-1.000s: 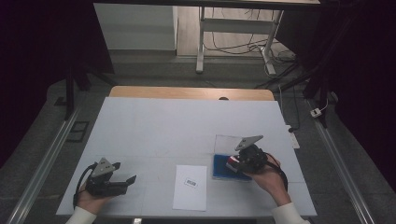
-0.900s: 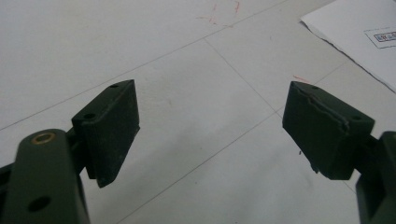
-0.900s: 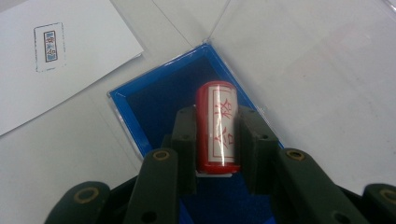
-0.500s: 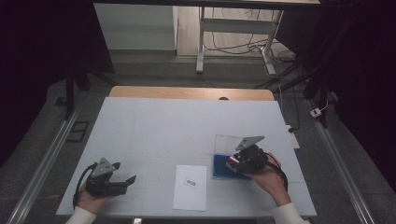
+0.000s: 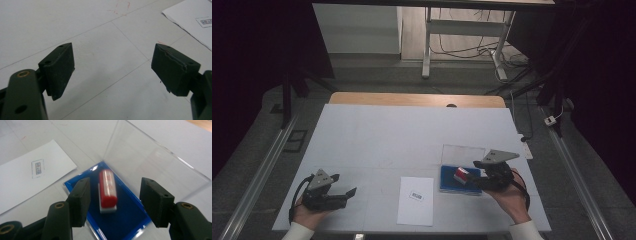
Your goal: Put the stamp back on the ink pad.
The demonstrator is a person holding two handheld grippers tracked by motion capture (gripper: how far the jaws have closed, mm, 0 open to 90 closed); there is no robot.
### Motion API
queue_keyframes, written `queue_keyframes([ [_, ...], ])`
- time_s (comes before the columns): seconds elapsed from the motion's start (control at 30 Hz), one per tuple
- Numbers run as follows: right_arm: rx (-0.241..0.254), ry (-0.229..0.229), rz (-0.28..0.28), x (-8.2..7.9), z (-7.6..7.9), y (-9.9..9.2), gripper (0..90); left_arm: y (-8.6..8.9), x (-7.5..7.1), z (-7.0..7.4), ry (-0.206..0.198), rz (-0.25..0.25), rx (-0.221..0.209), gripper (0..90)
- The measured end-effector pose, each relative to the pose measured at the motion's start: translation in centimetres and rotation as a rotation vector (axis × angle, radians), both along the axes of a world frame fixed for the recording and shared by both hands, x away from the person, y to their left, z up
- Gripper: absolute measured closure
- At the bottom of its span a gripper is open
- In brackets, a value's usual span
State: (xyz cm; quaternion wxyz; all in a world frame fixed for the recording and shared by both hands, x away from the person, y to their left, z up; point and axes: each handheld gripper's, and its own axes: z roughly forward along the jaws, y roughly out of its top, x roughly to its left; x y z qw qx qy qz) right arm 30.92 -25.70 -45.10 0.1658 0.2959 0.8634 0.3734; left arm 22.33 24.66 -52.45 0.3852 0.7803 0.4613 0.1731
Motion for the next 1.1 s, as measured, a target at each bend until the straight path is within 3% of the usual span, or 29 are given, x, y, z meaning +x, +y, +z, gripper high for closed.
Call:
queue_keyframes([
  [0.47, 0.069, -0.073, -0.141, -3.1, -2.2, -5.7, 42.0, 0.0, -0.2, 0.1, -0.006, -0.002, -0.004, 18.7],
  [0.73, 0.046, -0.061, -0.135, -3.3, -4.5, -7.1, 41.5, -0.1, -0.2, 0.2, -0.012, -0.001, -0.004, 18.7],
  [1.1, 0.038, -0.071, -0.124, -3.3, -4.6, -6.8, 41.5, -0.1, -0.3, 0.3, -0.017, 0.001, -0.007, 18.7],
])
